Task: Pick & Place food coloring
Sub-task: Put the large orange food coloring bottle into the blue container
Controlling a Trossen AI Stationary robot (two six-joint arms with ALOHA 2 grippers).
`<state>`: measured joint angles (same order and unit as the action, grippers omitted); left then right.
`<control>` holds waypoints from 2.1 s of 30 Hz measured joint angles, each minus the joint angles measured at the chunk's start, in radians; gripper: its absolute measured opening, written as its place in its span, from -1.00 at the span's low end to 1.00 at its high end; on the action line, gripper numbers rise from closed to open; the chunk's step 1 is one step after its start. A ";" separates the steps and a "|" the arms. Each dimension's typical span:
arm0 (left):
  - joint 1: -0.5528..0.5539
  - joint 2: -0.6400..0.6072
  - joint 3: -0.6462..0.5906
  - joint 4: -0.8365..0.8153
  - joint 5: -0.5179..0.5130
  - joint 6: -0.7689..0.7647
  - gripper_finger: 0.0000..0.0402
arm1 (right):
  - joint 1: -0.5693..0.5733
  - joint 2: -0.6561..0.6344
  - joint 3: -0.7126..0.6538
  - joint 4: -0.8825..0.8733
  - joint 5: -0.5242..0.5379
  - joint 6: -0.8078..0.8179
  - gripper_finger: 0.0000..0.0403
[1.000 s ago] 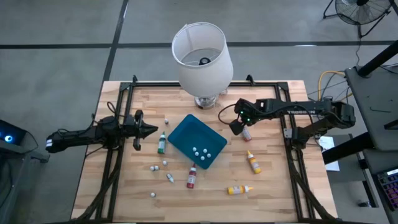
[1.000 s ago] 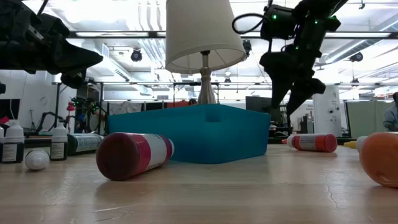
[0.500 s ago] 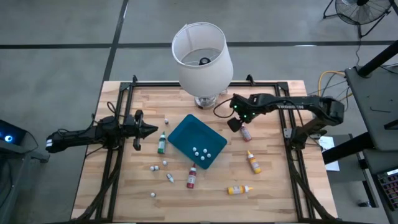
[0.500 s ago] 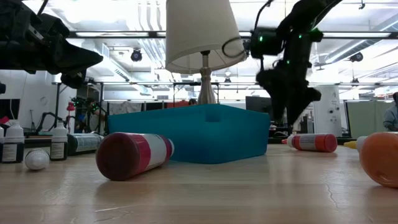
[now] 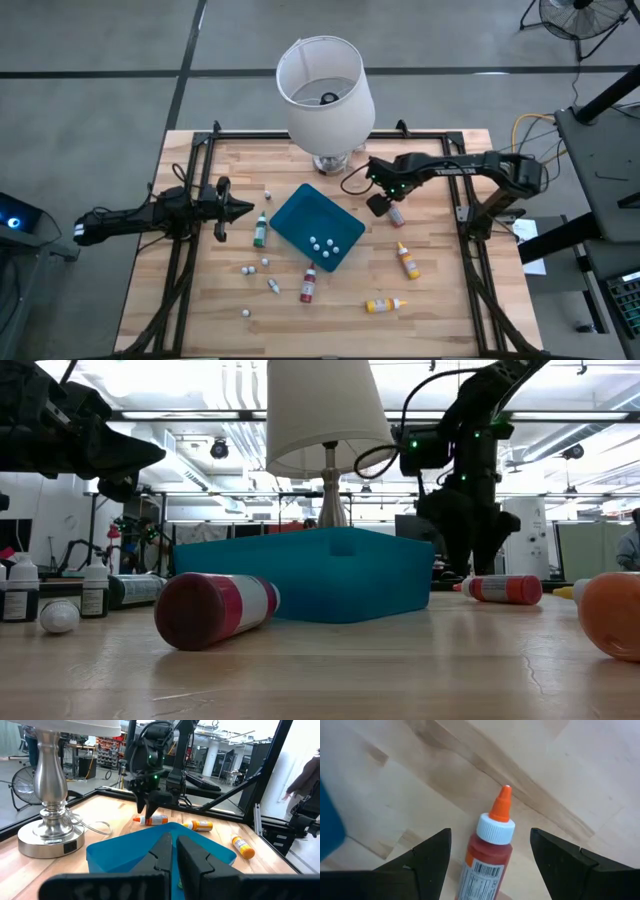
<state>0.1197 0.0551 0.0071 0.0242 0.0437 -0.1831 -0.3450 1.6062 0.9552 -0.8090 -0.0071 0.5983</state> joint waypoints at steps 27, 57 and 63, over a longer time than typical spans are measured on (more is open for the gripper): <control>0.000 0.000 0.000 0.000 0.000 0.000 -1.00 | -0.006 0.099 0.027 0.002 0.011 0.081 0.04; 0.000 0.000 0.000 0.000 0.000 0.000 -1.00 | 0.041 -0.085 0.039 0.005 0.010 0.054 -0.52; 0.000 0.000 0.000 0.000 0.000 0.000 -1.00 | 0.122 -0.204 0.039 0.014 0.010 0.075 -0.51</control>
<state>0.1196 0.0547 0.0071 0.0243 0.0437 -0.1829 -0.2233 1.4024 0.9943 -0.7954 0.0029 0.6736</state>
